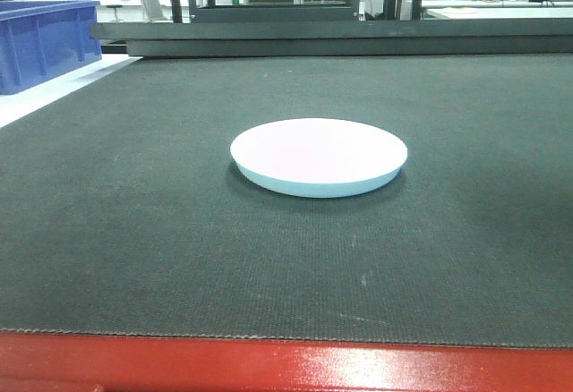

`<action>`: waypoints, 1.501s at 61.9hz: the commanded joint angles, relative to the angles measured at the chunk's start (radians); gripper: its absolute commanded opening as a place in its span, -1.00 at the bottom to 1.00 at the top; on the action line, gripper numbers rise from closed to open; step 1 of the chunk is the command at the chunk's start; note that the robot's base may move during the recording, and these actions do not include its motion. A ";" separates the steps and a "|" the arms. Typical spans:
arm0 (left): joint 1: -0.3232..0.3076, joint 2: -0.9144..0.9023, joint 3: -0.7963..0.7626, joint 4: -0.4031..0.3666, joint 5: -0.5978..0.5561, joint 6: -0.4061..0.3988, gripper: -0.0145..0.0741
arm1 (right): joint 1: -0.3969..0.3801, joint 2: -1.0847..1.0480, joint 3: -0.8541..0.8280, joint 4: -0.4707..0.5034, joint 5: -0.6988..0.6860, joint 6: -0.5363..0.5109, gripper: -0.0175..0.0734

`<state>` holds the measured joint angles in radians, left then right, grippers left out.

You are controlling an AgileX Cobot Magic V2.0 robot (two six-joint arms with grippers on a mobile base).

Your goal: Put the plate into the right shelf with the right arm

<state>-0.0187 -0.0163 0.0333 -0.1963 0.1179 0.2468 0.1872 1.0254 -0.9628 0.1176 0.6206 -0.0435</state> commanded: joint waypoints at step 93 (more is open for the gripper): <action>-0.004 -0.011 0.004 -0.004 -0.085 -0.002 -0.78 | 0.202 0.868 -0.388 -0.399 -0.291 0.428 0.12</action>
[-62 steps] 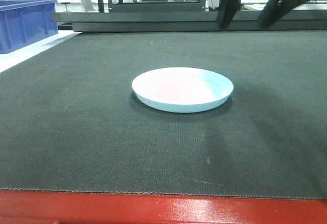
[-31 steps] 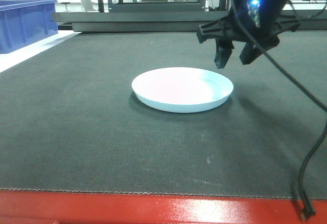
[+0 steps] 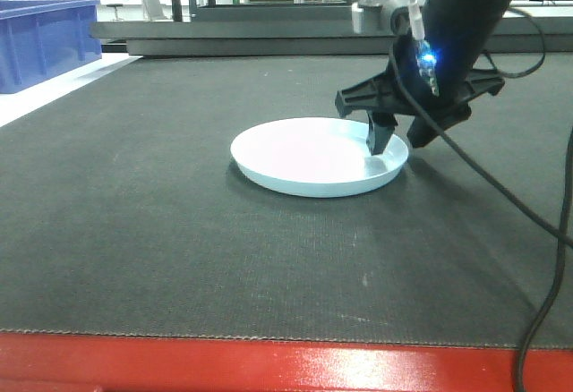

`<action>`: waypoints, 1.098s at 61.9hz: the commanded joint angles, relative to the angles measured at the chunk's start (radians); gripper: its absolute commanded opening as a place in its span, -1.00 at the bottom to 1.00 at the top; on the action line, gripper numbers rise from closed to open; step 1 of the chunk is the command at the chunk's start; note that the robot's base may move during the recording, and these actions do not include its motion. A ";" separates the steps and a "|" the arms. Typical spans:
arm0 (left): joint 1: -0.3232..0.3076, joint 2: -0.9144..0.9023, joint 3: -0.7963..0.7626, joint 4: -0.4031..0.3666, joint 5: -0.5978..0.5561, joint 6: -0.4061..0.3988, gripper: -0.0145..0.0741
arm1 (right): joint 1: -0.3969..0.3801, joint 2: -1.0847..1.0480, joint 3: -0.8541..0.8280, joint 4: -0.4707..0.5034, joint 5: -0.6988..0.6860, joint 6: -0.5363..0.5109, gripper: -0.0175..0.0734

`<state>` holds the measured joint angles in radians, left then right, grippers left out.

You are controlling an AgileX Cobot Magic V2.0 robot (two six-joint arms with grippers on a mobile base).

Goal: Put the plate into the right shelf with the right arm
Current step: 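Close the right gripper on the white plate's rim, then lift the plate up off the table with the right gripper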

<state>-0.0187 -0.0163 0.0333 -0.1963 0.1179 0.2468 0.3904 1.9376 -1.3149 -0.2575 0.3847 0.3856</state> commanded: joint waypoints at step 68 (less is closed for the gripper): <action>-0.004 -0.011 0.004 -0.004 -0.085 -0.002 -0.78 | -0.027 -0.865 0.504 -0.023 -0.165 -0.010 -0.50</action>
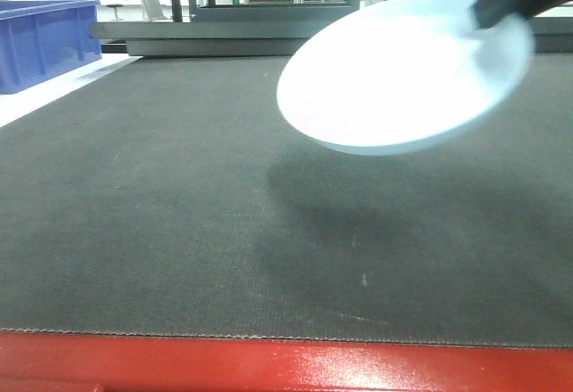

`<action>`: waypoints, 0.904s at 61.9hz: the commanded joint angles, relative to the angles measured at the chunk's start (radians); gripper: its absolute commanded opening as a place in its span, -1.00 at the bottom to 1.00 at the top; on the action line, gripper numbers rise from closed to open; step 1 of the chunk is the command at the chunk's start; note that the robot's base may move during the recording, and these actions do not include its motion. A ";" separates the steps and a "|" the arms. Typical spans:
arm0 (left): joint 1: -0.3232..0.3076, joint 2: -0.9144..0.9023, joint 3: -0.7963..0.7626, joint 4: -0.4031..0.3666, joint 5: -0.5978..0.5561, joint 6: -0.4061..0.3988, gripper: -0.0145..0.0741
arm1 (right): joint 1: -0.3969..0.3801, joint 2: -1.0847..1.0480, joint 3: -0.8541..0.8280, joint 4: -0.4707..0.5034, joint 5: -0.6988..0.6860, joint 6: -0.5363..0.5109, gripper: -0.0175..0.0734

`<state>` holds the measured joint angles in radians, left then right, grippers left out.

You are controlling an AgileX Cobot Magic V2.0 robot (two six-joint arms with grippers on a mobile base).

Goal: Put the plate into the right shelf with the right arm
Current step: 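Lift the plate up off the table with the right gripper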

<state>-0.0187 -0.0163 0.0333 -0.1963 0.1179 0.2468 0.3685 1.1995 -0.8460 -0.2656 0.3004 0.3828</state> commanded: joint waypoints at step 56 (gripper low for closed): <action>-0.004 -0.011 0.004 -0.004 -0.085 -0.002 -0.78 | -0.003 -1.052 0.205 -0.055 -0.059 -0.121 -0.50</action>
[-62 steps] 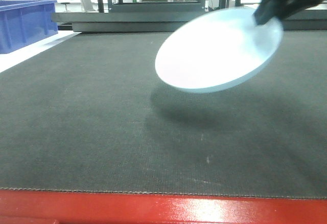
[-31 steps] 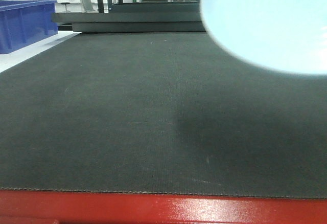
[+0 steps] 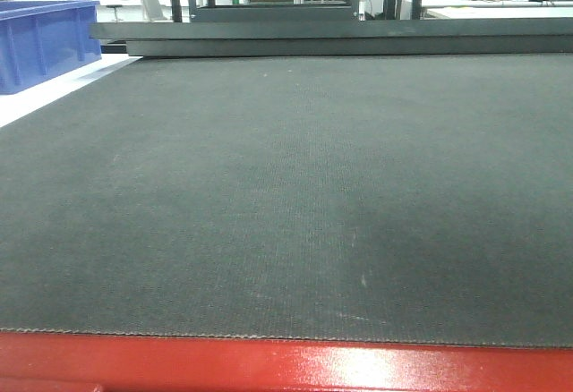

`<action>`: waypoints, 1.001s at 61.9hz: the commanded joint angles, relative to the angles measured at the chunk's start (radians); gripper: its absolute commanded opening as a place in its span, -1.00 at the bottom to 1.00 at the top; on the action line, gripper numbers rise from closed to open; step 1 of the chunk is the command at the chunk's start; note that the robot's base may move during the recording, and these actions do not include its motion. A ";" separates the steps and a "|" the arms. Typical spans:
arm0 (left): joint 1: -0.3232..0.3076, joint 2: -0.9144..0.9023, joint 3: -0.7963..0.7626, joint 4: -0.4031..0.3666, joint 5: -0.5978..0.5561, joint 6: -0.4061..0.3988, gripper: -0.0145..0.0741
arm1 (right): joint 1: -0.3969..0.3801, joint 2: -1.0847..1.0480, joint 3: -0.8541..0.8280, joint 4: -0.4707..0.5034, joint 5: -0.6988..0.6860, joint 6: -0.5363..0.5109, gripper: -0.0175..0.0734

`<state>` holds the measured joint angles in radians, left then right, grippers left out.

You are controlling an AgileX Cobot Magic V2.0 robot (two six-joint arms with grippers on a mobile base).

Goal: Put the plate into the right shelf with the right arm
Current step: 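Lift the plate up off the table with the right gripper, then drive the base away from the table holding the plate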

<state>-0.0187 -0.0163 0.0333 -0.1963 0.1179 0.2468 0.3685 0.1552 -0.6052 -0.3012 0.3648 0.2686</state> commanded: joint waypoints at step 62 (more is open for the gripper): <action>-0.004 -0.011 0.004 -0.004 -0.085 -0.002 -0.78 | -0.003 -0.017 -0.029 -0.019 -0.133 -0.007 -0.50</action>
<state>-0.0187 -0.0163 0.0333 -0.1963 0.1179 0.2468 0.3685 0.1245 -0.6052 -0.3012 0.3143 0.2686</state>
